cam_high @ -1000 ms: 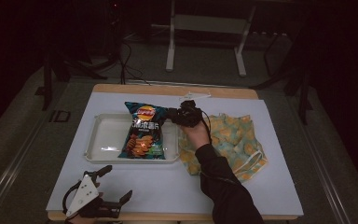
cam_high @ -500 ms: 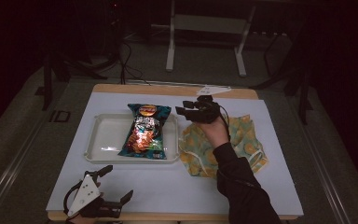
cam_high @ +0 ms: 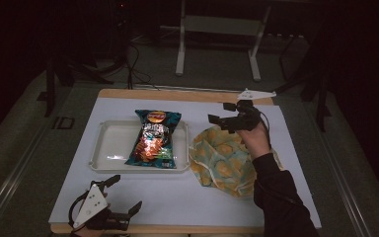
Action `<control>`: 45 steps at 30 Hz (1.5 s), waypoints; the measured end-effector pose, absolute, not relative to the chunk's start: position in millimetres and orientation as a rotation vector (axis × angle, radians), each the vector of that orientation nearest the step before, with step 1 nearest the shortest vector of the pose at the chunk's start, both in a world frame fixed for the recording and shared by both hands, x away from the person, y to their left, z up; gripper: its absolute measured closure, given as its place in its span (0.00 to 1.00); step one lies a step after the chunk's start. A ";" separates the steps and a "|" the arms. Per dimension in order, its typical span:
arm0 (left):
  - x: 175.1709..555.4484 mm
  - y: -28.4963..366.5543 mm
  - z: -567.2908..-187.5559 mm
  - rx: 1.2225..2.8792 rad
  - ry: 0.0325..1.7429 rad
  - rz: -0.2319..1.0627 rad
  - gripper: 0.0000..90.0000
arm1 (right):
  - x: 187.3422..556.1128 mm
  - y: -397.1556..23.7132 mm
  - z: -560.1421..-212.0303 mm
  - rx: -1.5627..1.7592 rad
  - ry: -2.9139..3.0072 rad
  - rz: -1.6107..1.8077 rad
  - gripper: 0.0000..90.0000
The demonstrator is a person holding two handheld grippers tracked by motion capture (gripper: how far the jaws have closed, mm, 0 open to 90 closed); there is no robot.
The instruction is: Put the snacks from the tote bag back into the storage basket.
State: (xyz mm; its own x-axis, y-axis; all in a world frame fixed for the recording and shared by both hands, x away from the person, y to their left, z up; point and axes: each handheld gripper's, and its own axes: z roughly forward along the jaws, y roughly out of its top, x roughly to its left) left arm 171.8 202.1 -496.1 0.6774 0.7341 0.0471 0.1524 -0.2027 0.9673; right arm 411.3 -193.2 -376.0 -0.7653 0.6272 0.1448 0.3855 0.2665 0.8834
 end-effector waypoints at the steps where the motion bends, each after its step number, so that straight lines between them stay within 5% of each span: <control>1: 172.0 201.9 -496.2 1.721 0.719 0.620 0.00 | 411.2 -197.6 -375.4 0.947 2.300 1.509 0.16; 25: 172.7 201.2 -496.7 1.730 0.719 0.623 0.00 | 396.5 -297.3 -382.9 1.087 2.112 1.430 0.17; 45: 172.7 200.2 -496.7 1.729 0.721 0.625 0.00 | 356.8 -380.1 -455.5 1.299 1.878 1.335 0.17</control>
